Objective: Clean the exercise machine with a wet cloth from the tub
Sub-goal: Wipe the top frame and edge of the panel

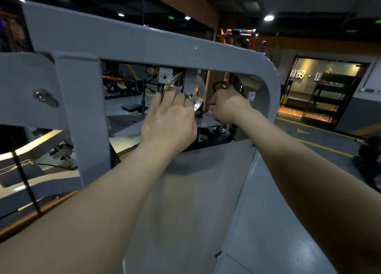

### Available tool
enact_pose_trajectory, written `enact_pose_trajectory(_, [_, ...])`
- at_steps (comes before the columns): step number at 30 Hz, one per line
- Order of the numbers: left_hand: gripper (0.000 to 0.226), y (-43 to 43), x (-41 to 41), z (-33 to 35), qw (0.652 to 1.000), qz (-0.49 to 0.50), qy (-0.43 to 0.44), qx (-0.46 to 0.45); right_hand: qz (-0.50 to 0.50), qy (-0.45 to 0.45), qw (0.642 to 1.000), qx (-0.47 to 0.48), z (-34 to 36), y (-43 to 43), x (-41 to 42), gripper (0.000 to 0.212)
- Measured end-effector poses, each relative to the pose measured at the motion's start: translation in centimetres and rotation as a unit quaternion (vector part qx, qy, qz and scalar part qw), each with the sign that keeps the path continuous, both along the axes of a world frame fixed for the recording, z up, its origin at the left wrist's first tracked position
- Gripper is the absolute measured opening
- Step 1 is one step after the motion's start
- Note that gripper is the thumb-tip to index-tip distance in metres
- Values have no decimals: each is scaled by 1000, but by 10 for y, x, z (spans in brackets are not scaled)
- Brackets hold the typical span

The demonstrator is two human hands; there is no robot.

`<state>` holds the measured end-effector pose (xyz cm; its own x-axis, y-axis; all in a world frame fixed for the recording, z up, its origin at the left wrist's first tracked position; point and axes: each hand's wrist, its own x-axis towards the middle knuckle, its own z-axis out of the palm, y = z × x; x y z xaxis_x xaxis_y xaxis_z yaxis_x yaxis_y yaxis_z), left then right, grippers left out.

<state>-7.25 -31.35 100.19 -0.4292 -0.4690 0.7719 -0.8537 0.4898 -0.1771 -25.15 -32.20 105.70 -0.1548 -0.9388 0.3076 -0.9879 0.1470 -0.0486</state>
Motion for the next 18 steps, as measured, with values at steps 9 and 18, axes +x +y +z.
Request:
enact_pose_trajectory(9, [31,14,14,2,998,-58,-4,22,101,-66,986,-116,-41,45,-23,26])
enact_pose_trajectory(18, [58,57,62,-51,995,-34,61,66,202,9,955,-216,-66,54,26,26])
